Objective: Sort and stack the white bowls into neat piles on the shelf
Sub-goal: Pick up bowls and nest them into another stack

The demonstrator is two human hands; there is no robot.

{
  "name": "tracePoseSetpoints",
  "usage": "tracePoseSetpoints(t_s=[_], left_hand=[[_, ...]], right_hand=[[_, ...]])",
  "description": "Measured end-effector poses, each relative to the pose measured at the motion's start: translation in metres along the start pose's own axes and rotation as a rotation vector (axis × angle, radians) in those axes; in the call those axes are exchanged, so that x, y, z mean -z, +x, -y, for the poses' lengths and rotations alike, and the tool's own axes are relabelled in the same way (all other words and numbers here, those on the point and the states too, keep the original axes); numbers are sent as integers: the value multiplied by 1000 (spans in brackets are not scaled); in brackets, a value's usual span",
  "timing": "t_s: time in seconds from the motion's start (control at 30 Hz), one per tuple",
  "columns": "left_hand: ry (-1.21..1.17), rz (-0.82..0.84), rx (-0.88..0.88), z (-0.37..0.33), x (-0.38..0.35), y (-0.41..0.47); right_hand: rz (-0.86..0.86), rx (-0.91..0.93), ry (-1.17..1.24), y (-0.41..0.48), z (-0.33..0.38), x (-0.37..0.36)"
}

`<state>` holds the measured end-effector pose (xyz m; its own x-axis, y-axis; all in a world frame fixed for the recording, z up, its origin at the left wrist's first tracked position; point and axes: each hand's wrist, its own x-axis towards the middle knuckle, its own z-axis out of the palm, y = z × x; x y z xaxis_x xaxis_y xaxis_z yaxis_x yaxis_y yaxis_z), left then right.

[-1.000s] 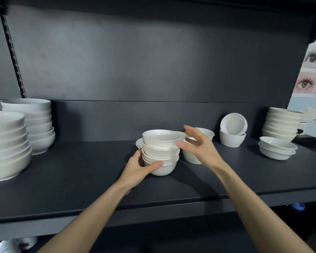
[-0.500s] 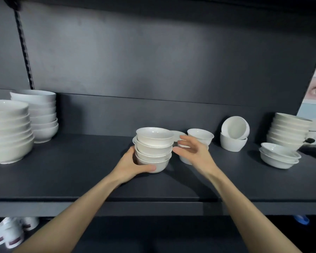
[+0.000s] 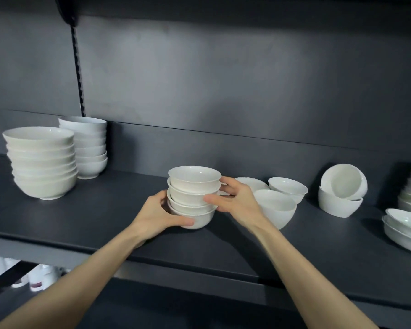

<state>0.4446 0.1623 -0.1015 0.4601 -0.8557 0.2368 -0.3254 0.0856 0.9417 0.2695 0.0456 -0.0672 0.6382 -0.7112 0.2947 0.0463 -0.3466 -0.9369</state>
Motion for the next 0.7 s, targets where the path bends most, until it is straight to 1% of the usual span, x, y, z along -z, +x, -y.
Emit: tracePoseSetpoints(t_s=[0.1,0.23,0.47,0.7], left_hand=[[17,-40,7,2,29,11],[44,-42,36,15,62,37],[43,54,68,42,96,88],[62,146,40,50,101,116]], right_hand=[[52,10,6,25,5,-23],[81,-13,3,59,4,-53],[33,-77,11,106,-15,-85],[-4,-81,3,119,-17,-90]])
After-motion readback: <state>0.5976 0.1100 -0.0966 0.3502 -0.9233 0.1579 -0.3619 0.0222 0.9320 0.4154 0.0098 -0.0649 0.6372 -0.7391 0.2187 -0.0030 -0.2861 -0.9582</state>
